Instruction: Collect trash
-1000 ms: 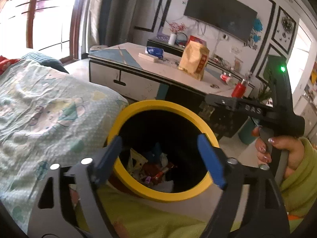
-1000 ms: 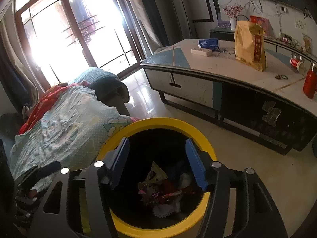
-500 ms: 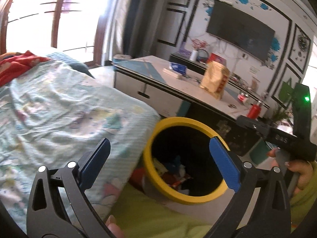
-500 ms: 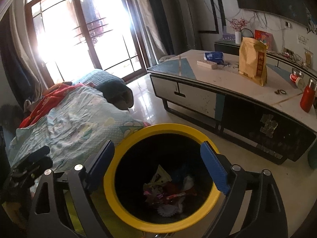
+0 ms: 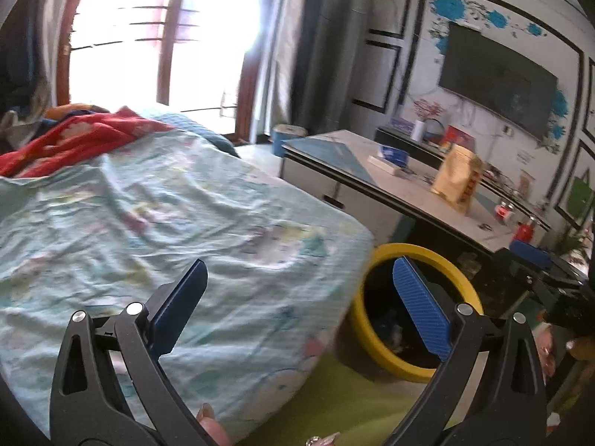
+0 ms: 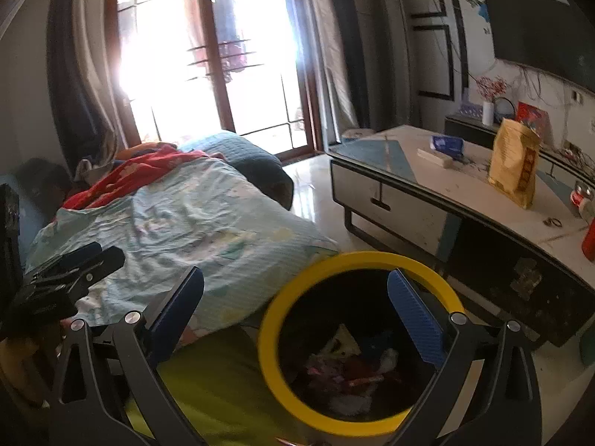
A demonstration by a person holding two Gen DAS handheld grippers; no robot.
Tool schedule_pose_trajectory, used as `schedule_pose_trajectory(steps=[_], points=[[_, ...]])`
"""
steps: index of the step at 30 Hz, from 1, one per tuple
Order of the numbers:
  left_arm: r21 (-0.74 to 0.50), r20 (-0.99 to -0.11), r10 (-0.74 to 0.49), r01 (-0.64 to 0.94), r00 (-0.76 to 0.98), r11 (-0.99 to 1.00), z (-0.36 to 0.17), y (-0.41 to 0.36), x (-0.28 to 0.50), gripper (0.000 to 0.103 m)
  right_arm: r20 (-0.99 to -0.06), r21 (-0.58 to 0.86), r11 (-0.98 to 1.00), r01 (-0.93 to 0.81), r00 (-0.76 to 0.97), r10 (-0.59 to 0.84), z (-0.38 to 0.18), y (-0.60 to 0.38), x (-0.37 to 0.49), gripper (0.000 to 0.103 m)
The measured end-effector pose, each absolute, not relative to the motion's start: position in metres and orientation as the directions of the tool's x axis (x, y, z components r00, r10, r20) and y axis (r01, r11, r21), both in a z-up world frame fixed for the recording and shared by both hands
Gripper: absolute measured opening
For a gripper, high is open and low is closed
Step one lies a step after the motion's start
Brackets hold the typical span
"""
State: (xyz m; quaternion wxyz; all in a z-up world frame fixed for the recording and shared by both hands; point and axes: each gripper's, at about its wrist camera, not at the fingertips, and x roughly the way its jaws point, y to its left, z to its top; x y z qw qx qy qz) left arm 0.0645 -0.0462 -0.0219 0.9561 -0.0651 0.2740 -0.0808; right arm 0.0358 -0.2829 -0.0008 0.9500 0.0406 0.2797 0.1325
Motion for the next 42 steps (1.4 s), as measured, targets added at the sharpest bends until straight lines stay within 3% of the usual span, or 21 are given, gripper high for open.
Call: schedule_pose_trajectory(steps=[12, 18, 26, 42], points=[[-0.113, -0.415, -0.062, 0.016, 0.908, 0.993, -0.005, -0.014, 0.015, 0.092, -0.325, 0.064, 0.955, -0.289, 0.899, 0.294, 0.010, -0.236, 0.001, 0.096], [-0.089, -0.373, -0.040, 0.007, 0.927, 0.996, -0.004, -0.015, -0.009, 0.092, -0.277, 0.019, 0.955, -0.297, 0.916, 0.291, 0.010, -0.230, -0.008, 0.097], [-0.081, -0.328, -0.018, -0.009, 0.945, 0.997, -0.005, -0.018, -0.018, 0.092, -0.241, 0.001, 0.964, -0.265, 0.936, 0.257, 0.001, -0.231, -0.011, 0.096], [-0.088, -0.344, -0.018, -0.014, 0.939, 0.996, -0.008, -0.021, -0.019, 0.092, -0.255, 0.013, 0.962, -0.273, 0.929, 0.267, -0.008, -0.229, -0.007, 0.097]])
